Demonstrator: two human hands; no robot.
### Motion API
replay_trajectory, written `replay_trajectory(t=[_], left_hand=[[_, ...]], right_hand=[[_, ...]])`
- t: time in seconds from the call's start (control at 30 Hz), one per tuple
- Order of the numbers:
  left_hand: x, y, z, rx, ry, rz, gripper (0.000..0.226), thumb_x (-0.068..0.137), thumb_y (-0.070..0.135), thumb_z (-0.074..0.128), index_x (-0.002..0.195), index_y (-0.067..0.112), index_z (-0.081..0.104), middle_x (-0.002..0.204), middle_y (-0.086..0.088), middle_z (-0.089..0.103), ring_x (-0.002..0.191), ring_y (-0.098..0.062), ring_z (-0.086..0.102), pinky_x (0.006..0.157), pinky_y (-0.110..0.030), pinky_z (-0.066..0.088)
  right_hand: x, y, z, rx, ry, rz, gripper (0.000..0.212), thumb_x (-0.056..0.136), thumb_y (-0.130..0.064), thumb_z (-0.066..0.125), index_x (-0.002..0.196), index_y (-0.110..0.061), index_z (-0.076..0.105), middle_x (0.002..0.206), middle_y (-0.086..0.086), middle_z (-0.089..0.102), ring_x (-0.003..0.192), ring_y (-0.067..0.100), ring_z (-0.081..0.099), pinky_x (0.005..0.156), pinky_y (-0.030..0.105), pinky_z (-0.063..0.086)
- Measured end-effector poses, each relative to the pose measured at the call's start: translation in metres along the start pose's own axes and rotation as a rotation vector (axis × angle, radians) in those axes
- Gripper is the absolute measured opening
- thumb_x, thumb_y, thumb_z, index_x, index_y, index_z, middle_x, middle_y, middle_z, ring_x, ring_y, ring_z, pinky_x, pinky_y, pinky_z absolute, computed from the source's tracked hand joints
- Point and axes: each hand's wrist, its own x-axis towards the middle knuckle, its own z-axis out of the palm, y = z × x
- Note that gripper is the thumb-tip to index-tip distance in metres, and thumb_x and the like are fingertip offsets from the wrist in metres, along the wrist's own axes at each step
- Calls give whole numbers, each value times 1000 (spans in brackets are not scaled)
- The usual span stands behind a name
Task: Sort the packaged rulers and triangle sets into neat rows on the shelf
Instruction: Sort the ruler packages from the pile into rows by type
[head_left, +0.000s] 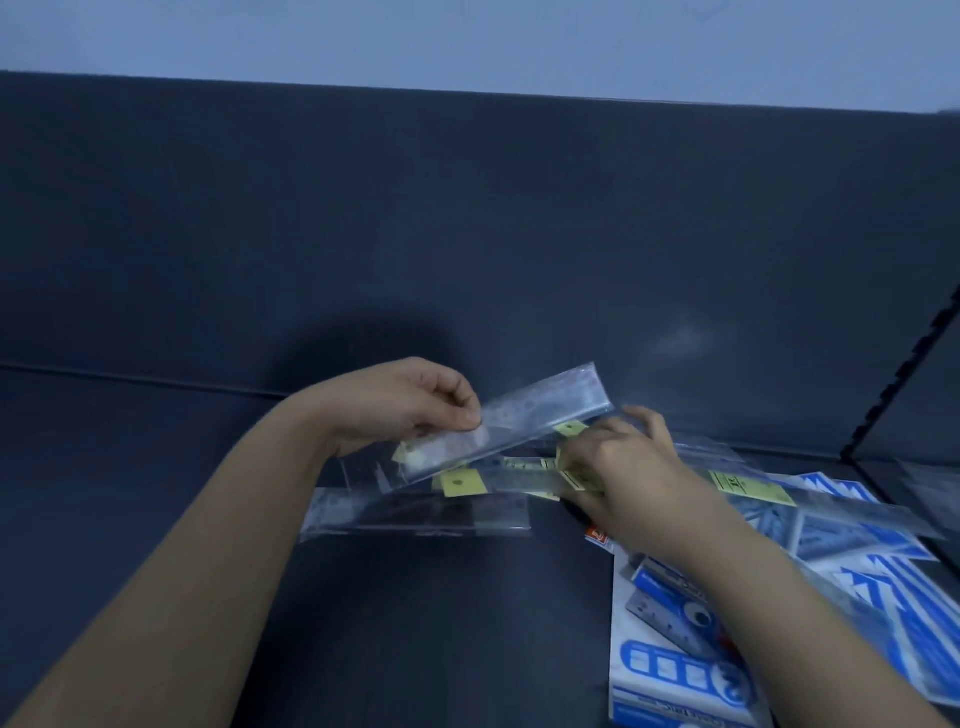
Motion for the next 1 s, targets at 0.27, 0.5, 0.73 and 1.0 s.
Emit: replay_trajectory(t=[0.27,0.5,0.73,1.0], left_hand=[[6,4,23,-108,-268,-80,4,91,12,62,88,12,64,83,-9,68,76,-18,66,71,-28,53],[-7,1,-9,26,-165,-34,7,82,22,70,78,18,73,73,-1,65,69,-9,56,72,-27,41],[-27,-20,-54,28,-166,-18,17,74,26,78,85,14,76,79,-6,71,70,-12,62,66,-19,49],[-7,-18,-44,58,-20,94,16,73,31,77,81,17,76,78,0,68,71,-4,58,69,-14,46]], right_hand=[[10,-8,11,-166,182,-41,29,54,-34,85,73,-20,68,68,-6,64,72,13,65,93,29,33],[-5,13,-2,94,-6,58,60,64,-82,47,100,-35,58,106,-15,57,119,4,36,110,32,-9],[-5,16,-11,337,-78,122,50,59,-69,70,83,-29,53,98,-14,59,104,-6,43,111,19,0],[-3,-1,-45,599,-91,286,54,51,-63,80,84,-26,59,79,-5,63,70,15,57,65,37,48]])
